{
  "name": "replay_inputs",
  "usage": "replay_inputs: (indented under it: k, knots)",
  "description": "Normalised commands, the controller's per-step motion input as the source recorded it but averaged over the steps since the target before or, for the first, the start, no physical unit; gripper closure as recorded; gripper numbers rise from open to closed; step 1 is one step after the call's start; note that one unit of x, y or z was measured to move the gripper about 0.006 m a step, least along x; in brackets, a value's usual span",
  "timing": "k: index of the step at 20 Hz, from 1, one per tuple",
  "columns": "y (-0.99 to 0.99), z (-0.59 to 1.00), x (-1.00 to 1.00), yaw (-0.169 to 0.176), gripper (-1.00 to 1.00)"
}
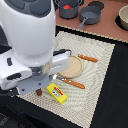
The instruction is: Interact with the objects in diverse but meaningful ways.
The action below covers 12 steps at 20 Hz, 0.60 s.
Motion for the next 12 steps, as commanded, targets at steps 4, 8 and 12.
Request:
replay_inputs:
  k: [4, 8, 12]
  knots:
    - [0.25, -0.37, -0.79, -0.026, -1.0]
    - [0.38, -0.28, -0.57, -0.004, -1.0]
    - [0.4, -0.25, -0.44, 0.0, -1.0]
